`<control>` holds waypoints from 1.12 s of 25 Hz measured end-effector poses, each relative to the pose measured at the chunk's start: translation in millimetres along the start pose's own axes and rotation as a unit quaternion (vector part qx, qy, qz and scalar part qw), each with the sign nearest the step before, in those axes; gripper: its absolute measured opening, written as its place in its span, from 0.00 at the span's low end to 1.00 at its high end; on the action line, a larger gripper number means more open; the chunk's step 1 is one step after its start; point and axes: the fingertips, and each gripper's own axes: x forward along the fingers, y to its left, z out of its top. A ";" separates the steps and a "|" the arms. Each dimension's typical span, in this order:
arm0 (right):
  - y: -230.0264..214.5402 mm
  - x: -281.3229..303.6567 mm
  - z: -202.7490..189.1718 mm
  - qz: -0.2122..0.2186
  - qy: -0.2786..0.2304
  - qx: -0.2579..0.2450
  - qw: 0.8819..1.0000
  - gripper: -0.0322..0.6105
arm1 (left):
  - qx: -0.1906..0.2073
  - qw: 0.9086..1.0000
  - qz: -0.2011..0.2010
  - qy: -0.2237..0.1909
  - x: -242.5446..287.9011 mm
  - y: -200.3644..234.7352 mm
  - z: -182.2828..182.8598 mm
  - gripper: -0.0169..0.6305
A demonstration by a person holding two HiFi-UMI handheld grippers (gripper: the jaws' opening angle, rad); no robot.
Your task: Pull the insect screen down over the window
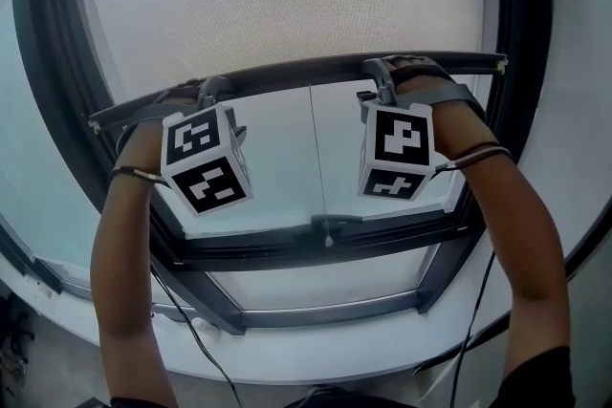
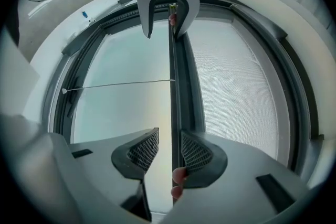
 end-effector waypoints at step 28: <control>14.4 -3.8 1.3 0.053 0.028 -0.009 0.998 0.26 | 0.012 0.999 -0.041 0.000 -3.0 -15.0 -0.9 0.38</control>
